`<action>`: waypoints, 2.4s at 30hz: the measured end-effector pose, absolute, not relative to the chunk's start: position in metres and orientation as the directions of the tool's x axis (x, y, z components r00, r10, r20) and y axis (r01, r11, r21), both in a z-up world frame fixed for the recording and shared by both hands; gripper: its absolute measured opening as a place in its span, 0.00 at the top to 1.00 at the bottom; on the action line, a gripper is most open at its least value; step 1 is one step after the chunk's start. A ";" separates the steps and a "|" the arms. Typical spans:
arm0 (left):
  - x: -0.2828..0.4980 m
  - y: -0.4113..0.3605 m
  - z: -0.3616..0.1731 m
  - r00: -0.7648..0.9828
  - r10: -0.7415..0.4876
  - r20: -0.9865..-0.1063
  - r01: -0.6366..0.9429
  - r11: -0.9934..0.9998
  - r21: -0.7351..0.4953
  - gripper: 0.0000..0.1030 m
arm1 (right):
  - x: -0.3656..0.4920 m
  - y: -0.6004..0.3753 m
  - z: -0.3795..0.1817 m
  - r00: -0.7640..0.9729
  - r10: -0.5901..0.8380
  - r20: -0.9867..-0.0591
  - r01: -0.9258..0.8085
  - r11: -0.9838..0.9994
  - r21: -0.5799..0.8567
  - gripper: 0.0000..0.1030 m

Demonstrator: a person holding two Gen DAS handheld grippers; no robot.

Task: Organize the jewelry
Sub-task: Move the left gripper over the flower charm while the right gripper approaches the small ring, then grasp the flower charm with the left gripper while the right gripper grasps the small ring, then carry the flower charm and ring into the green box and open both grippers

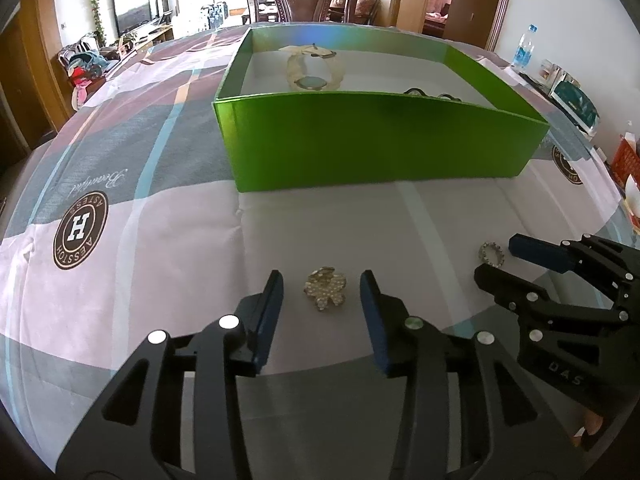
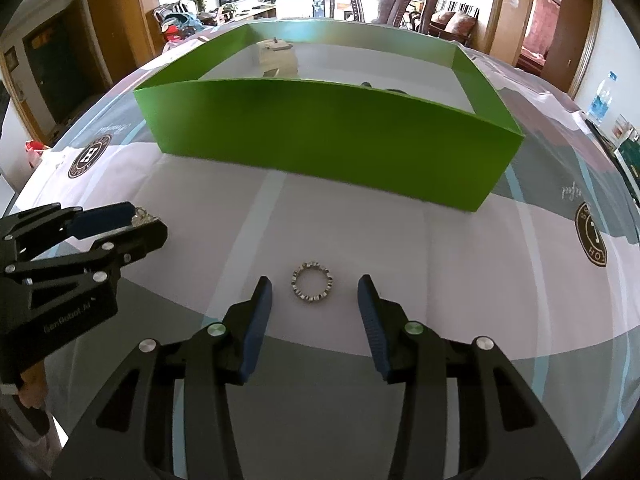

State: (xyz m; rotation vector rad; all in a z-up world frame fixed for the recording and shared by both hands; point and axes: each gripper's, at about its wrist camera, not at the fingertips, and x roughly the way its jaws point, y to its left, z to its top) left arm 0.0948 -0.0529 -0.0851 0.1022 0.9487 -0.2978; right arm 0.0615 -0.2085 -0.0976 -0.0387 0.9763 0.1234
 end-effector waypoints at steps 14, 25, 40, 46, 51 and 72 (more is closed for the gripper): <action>0.095 -0.059 -0.088 0.552 -0.199 -0.810 0.299 0.954 -0.031 0.57 | 0.064 -0.208 -0.098 0.568 0.067 -0.820 -0.092 0.996 0.018 0.57; 0.095 -0.057 -0.088 0.559 -0.200 -0.805 0.290 0.956 -0.037 0.73 | 0.061 -0.209 -0.098 0.579 0.065 -0.812 -0.078 0.997 0.024 0.58; 0.094 -0.050 -0.087 0.548 -0.244 -0.800 0.325 0.944 -0.065 0.78 | 0.065 -0.229 -0.096 0.587 -0.039 -0.808 0.066 0.998 -0.001 0.78; 0.092 -0.050 -0.088 0.550 -0.240 -0.800 0.324 0.944 -0.061 0.55 | 0.060 -0.233 -0.097 0.570 0.010 -0.822 0.045 0.998 0.043 0.54; 0.093 -0.056 -0.089 0.563 -0.214 -0.799 0.313 0.949 -0.034 0.57 | 0.062 -0.230 -0.099 0.586 -0.004 -0.810 0.036 0.999 0.021 0.55; 0.093 -0.050 -0.079 0.575 -0.212 -0.790 0.292 0.956 -0.044 0.80 | 0.061 -0.230 -0.091 0.598 0.028 -0.801 -0.005 1.000 0.031 0.80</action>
